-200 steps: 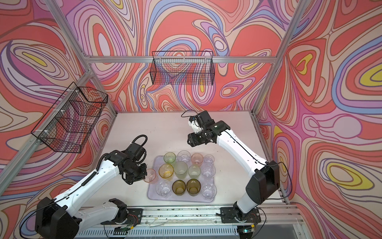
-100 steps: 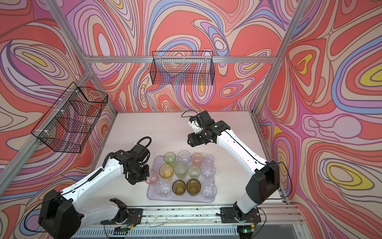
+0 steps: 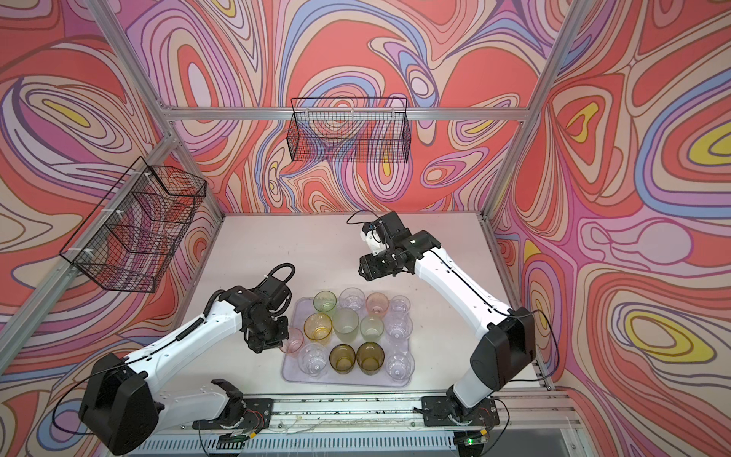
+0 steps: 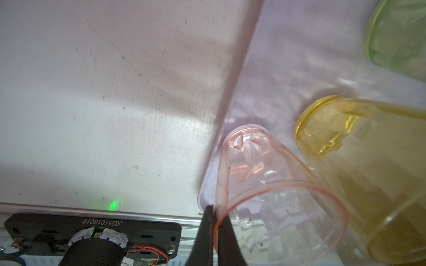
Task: Place the glasses into the tray
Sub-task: Place the glass on the tray.
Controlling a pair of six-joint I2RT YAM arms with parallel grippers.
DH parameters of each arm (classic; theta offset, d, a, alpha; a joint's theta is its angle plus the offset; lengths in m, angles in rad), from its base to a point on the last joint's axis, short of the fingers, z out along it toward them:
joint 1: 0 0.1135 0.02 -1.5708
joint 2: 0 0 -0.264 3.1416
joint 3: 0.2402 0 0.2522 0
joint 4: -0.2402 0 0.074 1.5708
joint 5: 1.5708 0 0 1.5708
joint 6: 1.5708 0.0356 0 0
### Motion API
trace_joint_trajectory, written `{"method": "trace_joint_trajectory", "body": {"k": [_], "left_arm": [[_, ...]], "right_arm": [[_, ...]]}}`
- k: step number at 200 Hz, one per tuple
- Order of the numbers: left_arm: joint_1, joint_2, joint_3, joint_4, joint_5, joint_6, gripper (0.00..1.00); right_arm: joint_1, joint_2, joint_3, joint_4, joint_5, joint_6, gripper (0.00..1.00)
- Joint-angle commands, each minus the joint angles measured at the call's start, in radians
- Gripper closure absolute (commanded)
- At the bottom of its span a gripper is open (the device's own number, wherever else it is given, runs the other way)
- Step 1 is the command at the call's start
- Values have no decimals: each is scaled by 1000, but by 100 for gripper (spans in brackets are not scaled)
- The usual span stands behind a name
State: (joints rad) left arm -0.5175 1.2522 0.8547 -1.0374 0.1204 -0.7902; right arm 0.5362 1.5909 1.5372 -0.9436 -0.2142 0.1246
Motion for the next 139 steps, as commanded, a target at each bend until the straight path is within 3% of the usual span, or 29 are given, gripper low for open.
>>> {"method": "trace_joint_trajectory", "body": {"k": [1, 96, 139], "left_arm": [[-9, 9, -8, -7, -25, -20, 100], [-13, -8, 9, -21, -38, -20, 81], [-15, -31, 44, -59, -48, -15, 68]], "right_arm": [[-5, -26, 5, -3, 5, 9, 39], [-6, -32, 3, 3, 9, 16, 38], [-5, -52, -8, 16, 61, 25, 37]]}}
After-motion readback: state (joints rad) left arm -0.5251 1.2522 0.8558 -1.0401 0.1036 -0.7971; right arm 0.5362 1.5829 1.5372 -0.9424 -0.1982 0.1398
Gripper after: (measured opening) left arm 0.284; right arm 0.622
